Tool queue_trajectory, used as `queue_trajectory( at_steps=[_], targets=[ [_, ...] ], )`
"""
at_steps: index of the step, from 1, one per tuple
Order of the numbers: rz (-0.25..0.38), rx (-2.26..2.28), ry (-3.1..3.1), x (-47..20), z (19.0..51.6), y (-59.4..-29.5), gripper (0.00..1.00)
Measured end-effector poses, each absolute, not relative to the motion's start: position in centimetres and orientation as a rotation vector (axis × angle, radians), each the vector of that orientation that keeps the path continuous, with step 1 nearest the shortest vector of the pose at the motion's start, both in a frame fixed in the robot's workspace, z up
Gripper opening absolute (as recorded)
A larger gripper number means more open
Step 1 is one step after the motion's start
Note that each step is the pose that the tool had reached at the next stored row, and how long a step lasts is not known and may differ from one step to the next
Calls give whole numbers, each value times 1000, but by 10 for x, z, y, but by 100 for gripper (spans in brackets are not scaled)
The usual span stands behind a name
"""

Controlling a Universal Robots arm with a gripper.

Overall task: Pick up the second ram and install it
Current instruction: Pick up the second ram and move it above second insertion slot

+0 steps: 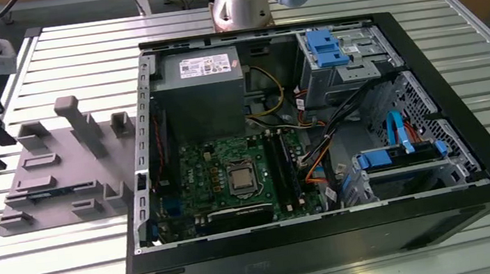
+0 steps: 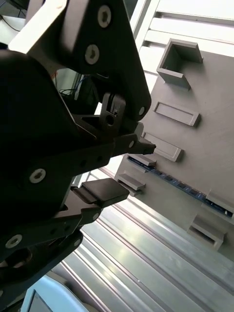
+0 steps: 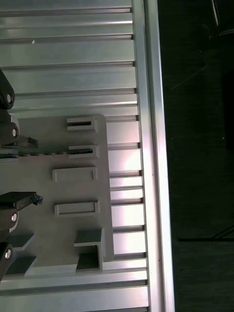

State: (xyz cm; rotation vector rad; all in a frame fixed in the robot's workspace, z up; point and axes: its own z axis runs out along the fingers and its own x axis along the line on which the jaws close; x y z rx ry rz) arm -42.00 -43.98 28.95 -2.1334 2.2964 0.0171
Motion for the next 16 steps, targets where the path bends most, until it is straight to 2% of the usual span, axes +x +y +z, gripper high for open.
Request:
queue_trajectory(
  at_steps=[16],
  targets=[
    [17,-2151,2280,-420,275,-441,47]
  ],
)
